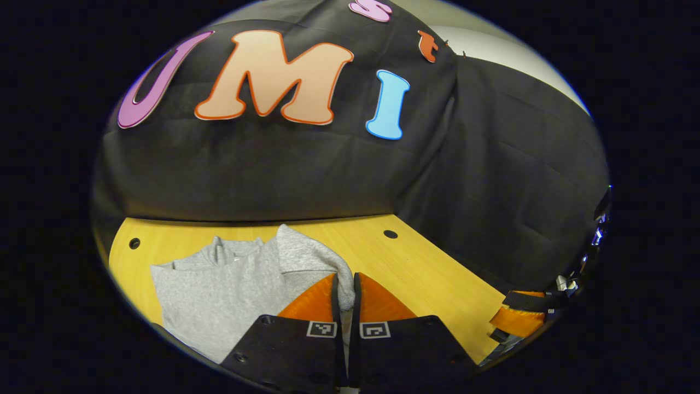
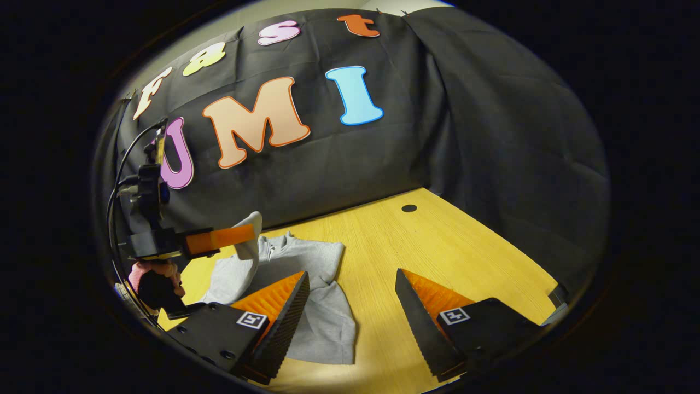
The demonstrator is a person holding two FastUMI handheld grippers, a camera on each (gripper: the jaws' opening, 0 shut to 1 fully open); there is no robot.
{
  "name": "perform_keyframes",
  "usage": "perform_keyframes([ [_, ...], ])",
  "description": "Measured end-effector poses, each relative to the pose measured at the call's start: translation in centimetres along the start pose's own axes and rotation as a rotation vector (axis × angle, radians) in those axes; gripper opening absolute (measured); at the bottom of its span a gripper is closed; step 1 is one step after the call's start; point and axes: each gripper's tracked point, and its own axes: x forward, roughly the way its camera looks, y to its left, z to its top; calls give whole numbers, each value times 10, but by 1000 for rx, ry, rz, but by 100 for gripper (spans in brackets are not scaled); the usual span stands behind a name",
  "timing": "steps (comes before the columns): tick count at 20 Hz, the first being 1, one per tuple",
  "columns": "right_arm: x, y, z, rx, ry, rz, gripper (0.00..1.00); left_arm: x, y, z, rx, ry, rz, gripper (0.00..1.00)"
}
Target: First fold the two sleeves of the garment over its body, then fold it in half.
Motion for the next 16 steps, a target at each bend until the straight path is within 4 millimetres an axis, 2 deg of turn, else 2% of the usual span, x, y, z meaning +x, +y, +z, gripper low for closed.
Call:
perform_keyframes([
  [1,0,-5,-2,-4,7,-2,98,13,-8,-2,-3,6,-5,1],
  [5,0,-16,-10,-22,38,1,98,45,-26,-20,-29,49,-13,1],
  [6,1,-18,-12,-26,45,2,94,52,-27,-28,-26,67,-8,1],
  [7,2,-19,-11,-28,47,6,98,59,-25,-36,-19,87,2,1],
  [9,5,-21,-11,-33,46,12,98,73,-22,-55,-22,119,18,1],
  [11,7,-23,-14,-36,52,17,94,83,-16,-72,-51,144,29,2],
  [12,8,-24,-15,-38,55,20,98,87,-14,-78,-71,156,29,2],
  [13,9,-25,-17,-41,58,23,94,91,-12,-85,-90,165,29,4],
  [14,9,-26,-20,-45,62,26,98,92,-11,-90,-110,174,26,5],
  [15,10,-27,-24,-50,67,29,94,95,-11,-89,-126,174,34,10],
  [16,9,-28,-27,-54,73,32,94,93,-10,-93,-141,176,38,28],
])
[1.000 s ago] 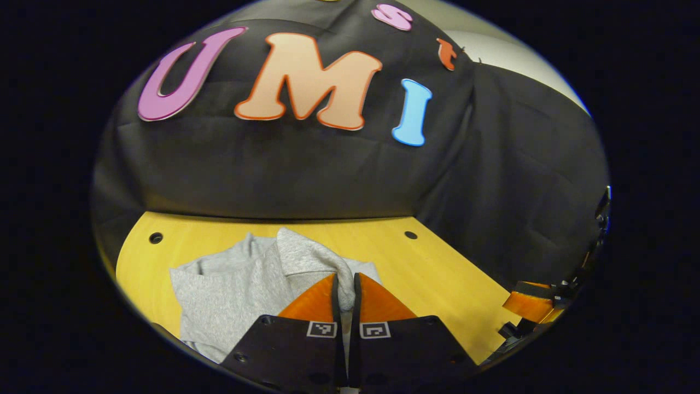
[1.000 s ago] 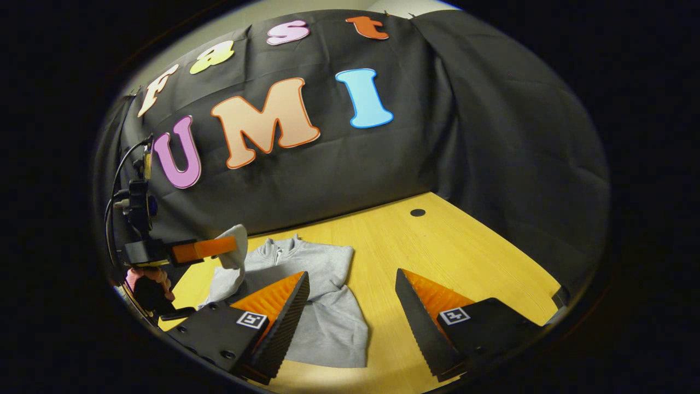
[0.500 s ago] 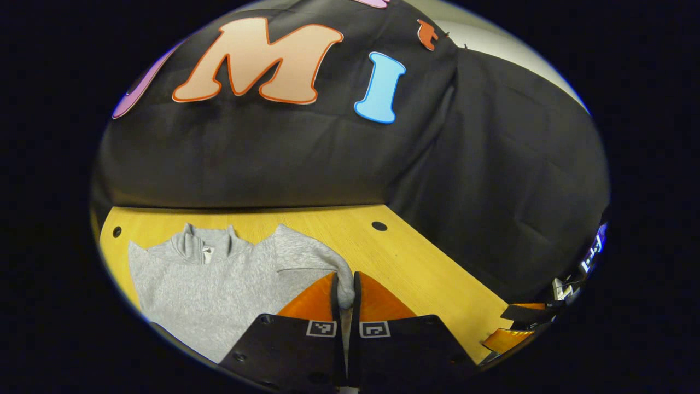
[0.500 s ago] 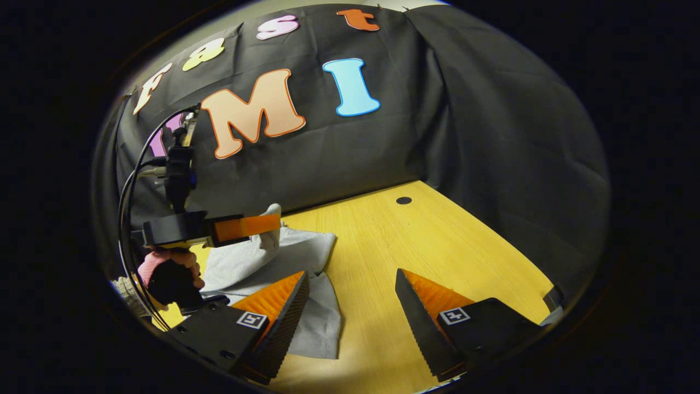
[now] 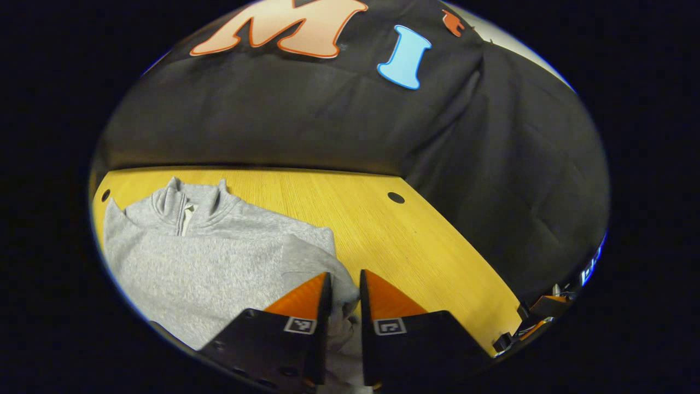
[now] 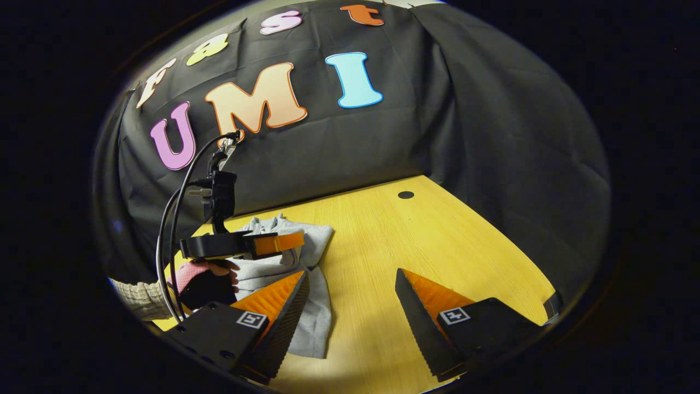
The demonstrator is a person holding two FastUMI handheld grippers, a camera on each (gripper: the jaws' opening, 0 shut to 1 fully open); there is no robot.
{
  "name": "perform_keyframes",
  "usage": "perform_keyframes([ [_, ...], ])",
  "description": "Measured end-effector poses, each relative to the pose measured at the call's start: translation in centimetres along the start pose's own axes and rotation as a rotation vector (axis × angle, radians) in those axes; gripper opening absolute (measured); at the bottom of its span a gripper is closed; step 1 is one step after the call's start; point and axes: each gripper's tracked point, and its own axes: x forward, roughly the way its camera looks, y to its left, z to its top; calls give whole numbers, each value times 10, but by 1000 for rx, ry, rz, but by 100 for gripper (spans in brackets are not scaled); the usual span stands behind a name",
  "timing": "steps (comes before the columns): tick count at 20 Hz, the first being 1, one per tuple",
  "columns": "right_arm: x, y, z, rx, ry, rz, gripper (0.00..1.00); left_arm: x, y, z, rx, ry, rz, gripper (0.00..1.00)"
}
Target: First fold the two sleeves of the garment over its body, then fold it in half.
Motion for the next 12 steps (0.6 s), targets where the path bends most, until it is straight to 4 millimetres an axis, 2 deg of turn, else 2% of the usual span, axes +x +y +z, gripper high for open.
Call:
perform_keyframes([
  [2,2,1,-6,-8,10,4,94,-6,1,-2,-13,7,7,64],
  [3,3,2,-9,-9,15,8,98,-10,9,1,1,-1,39,81],
  [4,2,5,-11,-11,17,13,94,-20,13,7,16,-16,51,99],
  [5,4,8,-15,-15,20,17,98,-27,19,9,29,-39,71,99],
  [8,6,19,-28,-23,43,32,98,-60,39,28,48,-100,108,96],
  [10,8,30,-38,-29,59,46,94,-88,57,36,54,-135,140,96],
  [11,9,34,-41,-35,60,43,98,-105,65,41,59,-153,155,96],
  [12,10,38,-46,-41,64,47,94,-122,76,42,65,-169,174,96],
])
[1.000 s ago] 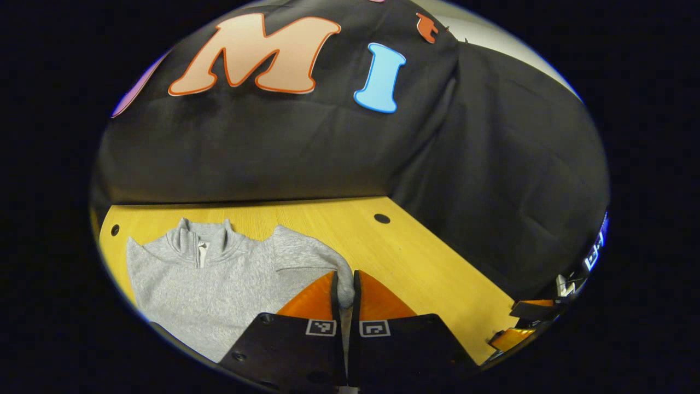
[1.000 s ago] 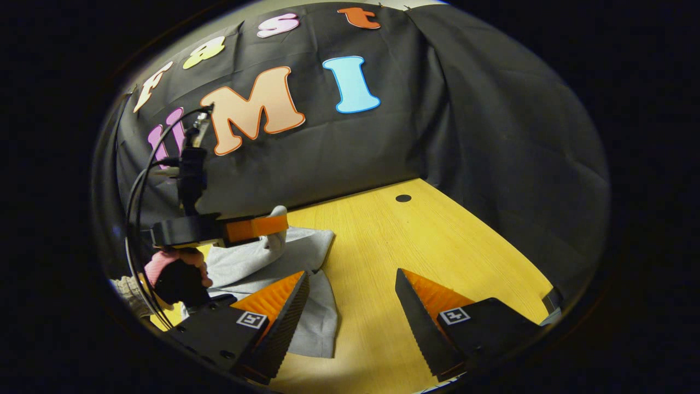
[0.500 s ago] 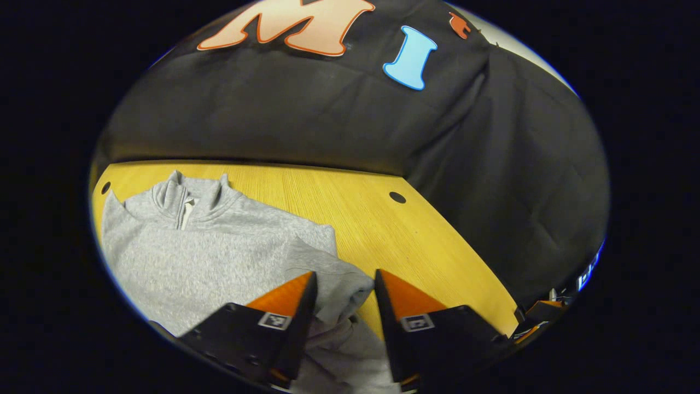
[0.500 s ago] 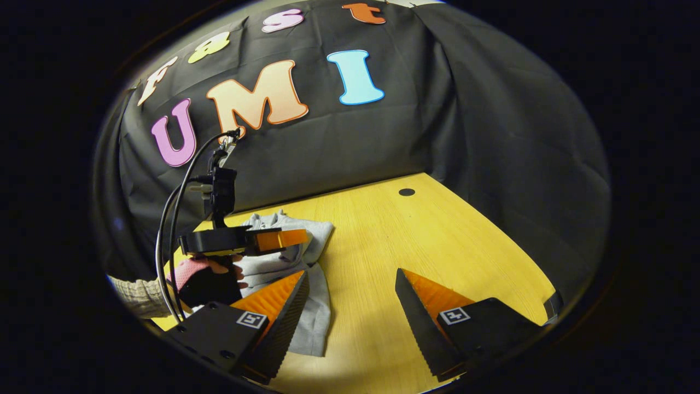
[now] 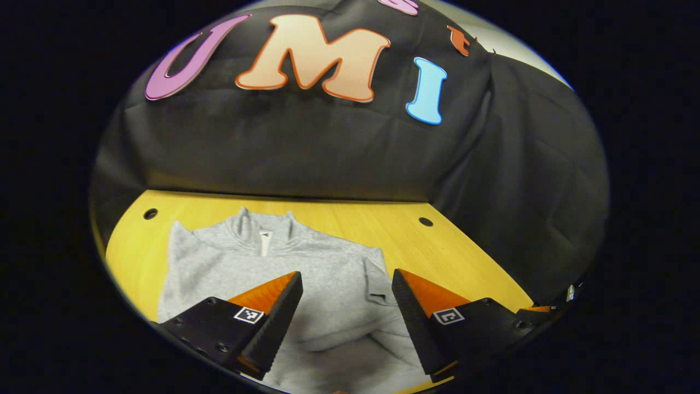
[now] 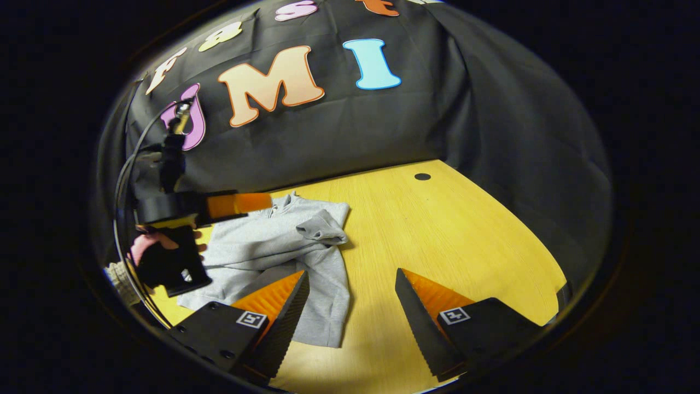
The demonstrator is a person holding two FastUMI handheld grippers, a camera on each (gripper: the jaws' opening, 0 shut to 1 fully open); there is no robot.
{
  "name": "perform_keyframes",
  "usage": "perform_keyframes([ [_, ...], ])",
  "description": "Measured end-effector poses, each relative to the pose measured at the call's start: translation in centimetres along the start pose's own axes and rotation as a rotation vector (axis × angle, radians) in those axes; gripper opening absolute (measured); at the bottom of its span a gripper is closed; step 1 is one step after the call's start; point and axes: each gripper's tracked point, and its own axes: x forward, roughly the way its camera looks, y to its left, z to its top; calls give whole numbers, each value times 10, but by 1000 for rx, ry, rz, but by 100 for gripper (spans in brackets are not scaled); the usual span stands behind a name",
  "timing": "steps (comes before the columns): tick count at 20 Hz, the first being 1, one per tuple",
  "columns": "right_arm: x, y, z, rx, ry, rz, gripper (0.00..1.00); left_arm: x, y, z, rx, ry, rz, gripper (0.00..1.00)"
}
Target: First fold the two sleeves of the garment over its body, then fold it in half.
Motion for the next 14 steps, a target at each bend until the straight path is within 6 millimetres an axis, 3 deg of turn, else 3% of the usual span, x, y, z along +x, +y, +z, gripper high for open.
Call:
perform_keyframes([
  [3,6,16,-23,-9,34,19,98,-46,53,-5,35,-5,87,96],
  [7,16,36,-45,-19,74,45,94,-102,112,-36,-19,21,205,95],
  [8,19,40,-49,-22,81,49,98,-117,126,-44,-38,25,230,95],
  [9,20,44,-54,-29,87,50,94,-129,136,-50,-51,22,248,96],
  [14,28,46,-78,-67,120,14,98,-173,169,-114,-69,113,292,96],
])
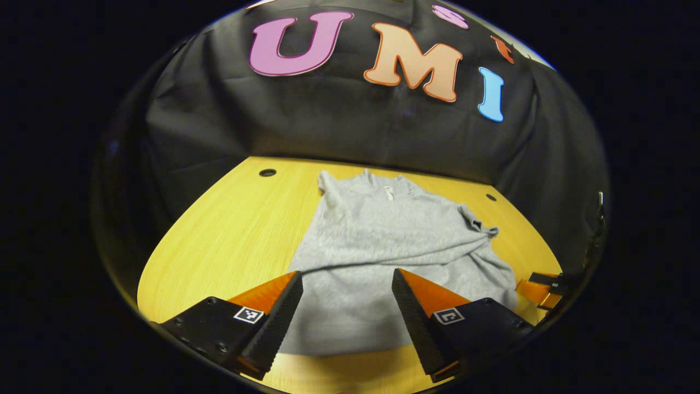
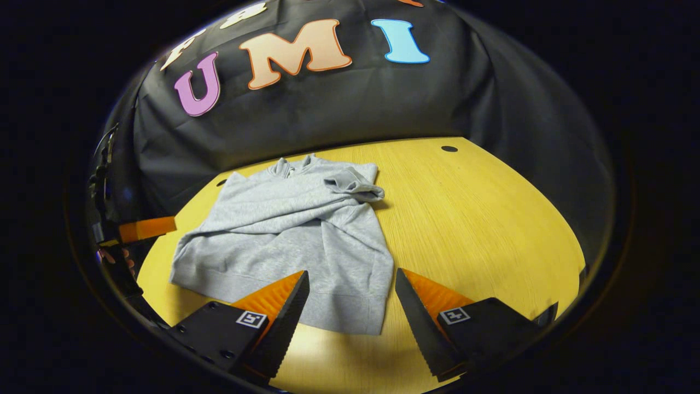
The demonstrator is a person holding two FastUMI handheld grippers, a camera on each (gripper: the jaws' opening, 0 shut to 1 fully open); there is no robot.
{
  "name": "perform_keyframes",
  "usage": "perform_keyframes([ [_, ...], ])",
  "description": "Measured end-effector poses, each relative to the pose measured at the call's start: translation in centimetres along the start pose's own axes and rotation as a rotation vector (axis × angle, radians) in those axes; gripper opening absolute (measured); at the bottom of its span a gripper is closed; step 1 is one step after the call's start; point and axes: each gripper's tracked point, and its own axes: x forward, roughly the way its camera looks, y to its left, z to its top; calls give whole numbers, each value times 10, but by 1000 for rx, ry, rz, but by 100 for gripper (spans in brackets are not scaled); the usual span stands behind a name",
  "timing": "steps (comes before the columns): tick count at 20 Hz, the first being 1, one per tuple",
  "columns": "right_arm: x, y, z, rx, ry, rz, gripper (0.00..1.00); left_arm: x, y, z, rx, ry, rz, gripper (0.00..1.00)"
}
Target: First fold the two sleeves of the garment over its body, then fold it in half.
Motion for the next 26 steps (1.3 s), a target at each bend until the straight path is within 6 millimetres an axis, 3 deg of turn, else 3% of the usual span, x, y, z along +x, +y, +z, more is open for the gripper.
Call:
perform_keyframes([
  [1,2,1,-5,-9,9,-8,94,-4,6,-12,5,25,10,96],
  [5,4,3,-23,-49,42,-28,98,-12,25,-57,-5,105,40,96],
  [7,2,4,-31,-57,58,-35,94,-12,32,-73,-6,131,57,96],
  [8,3,5,-35,-54,66,-36,98,-11,35,-78,-12,141,62,96],
  [10,4,8,-44,-51,85,-39,94,-8,38,-84,-22,153,70,96],
  [12,5,9,-48,-53,90,-53,98,-5,45,-88,-7,162,88,96],
  [13,6,9,-46,-54,83,-57,94,-5,45,-88,2,162,87,95],
  [19,7,11,-48,-75,76,-54,98,-1,44,-91,23,168,94,95],
  [22,7,14,-48,-62,80,-42,89,-1,42,-92,20,165,93,93],
  [23,6,16,-48,-66,84,-35,80,1,38,-92,26,160,76,93],
  [24,6,20,-50,-67,91,-21,76,1,35,-93,27,157,62,83],
  [25,5,24,-50,-64,97,-6,63,1,31,-92,26,152,47,76],
  [26,5,27,-50,-62,104,11,55,3,27,-91,17,148,29,62],
])
